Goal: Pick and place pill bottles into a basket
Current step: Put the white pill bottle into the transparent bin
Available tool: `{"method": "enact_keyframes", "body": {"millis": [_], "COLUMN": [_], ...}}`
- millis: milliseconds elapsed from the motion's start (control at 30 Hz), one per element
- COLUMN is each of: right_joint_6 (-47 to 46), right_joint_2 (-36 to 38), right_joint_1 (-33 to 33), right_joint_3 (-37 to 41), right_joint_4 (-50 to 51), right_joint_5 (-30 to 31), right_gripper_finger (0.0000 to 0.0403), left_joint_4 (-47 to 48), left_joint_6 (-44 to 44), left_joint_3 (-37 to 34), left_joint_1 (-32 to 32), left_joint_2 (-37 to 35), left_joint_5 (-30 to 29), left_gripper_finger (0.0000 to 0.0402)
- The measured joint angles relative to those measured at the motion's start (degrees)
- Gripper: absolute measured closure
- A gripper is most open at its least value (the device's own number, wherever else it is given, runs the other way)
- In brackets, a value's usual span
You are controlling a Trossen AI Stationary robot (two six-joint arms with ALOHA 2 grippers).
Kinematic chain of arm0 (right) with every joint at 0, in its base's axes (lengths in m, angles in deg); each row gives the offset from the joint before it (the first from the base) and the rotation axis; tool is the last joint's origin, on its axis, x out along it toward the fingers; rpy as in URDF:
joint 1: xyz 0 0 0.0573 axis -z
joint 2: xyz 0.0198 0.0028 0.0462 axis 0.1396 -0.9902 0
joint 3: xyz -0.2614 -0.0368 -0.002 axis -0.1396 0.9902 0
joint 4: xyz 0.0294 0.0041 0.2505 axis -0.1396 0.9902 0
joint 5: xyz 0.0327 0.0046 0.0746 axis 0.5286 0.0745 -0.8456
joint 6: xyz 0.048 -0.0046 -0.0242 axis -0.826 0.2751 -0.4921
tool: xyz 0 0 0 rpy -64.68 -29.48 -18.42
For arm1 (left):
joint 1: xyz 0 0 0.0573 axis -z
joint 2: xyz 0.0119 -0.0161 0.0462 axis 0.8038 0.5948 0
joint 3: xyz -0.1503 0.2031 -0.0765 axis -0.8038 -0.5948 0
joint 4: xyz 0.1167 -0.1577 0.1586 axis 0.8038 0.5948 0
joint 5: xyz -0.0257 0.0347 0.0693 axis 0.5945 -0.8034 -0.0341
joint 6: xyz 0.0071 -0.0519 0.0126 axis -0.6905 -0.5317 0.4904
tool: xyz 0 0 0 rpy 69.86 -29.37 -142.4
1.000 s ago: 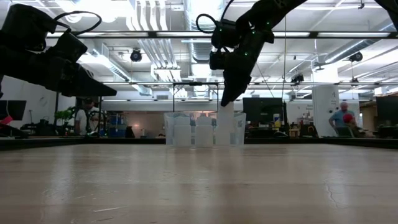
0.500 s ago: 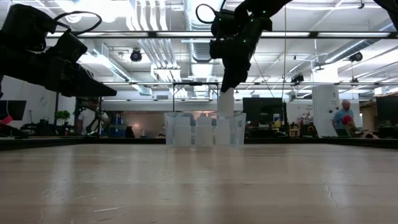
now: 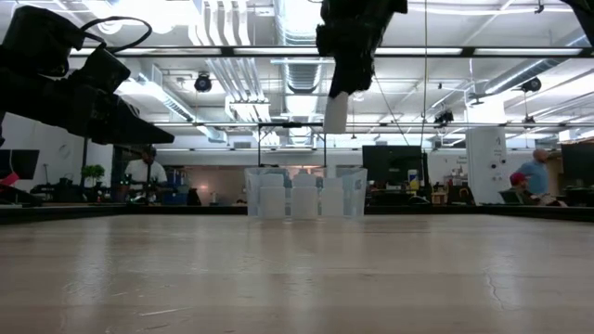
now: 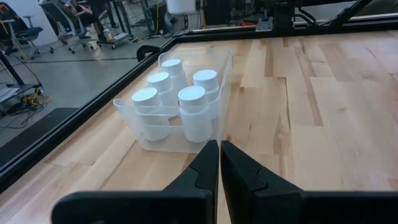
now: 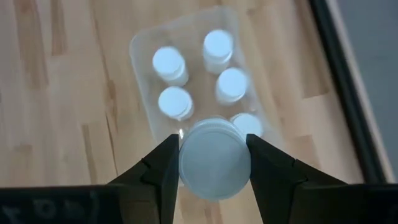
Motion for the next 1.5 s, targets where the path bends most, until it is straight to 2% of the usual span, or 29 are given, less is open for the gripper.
{"method": "enact_keyframes", "body": {"millis": [167,433,633,867,1167,1500], "right_joint_6": [-0.6,-0.3,1.0,2.0,1.8,1.8], "right_joint_2": [0.0,-0.2,-4.3,-8.2,-8.5,-8.5], "right_joint_1": [1.4,2.3,2.4,2.0,-1.3,-2.3], "right_joint_3": [-3.0,-1.9,-6.5,-11.4,-7.0,2.8], "right_joint_4": [1.6,2.5,3.3,9.0,9.0,-0.4], "right_joint_5": [0.1,-0.5,-2.4,-2.5,-2.5,-2.3], "right_gripper_finger": [0.026,0.026,0.026,0.026,0.026,0.026], "left_joint_4": [0.0,0.0,0.0,0.0,0.5,0.5], "left_joint_6": [0.0,0.0,0.0,0.0,0.0,-0.1], "left_joint_3": [0.0,0.0,0.0,0.0,0.0,0.0], "left_joint_1": [0.0,0.0,0.0,0.0,0.0,0.0], "left_joint_2": [0.0,0.0,0.0,0.0,0.0,0.0], "left_joint_5": [0.0,0.0,0.0,0.0,0.0,0.6], "left_gripper_finger": [0.0402,0.0402,0.0402,0.0402,0.0402,0.0402]}}
